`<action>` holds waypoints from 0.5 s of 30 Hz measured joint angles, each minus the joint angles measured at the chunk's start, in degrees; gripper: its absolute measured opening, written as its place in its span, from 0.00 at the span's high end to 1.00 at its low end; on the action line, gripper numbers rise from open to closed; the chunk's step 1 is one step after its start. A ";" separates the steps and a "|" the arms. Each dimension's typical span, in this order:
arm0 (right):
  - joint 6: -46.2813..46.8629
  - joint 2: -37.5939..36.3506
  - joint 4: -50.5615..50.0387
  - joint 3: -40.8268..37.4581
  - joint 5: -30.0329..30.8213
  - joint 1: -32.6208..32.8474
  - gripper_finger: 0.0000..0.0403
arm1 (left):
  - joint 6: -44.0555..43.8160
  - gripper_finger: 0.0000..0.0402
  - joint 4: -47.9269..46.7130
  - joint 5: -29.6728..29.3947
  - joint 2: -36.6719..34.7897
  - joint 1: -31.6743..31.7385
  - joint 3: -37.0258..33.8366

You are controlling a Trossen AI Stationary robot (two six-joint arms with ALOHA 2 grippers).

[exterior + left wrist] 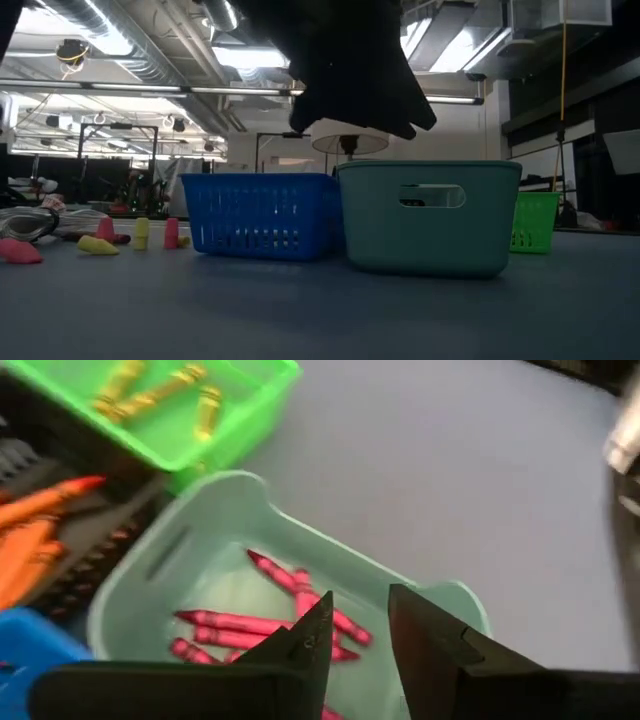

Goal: Sort crayons
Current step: Put the red crayon into the light green bin

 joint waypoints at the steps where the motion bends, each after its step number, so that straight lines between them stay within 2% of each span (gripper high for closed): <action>1: 0.00 -0.01 0.01 0.00 0.00 0.00 0.68 | 1.19 0.79 -0.20 3.27 -0.17 0.65 0.00; 4: 0.00 0.00 0.08 0.00 0.01 -0.01 0.68 | 4.35 0.78 -2.71 13.82 -1.66 2.65 0.04; 7: -0.08 0.00 -0.09 0.00 0.02 -0.01 0.68 | 6.21 0.78 -8.01 19.46 -4.59 4.28 0.07; 10: -0.16 -0.01 0.38 -0.38 1.13 0.00 0.68 | 8.79 0.78 -16.92 19.68 -9.28 5.14 0.07; 15: -0.16 0.00 0.18 -3.09 4.78 -0.01 0.68 | 10.71 0.78 -34.31 14.63 -17.98 4.27 0.07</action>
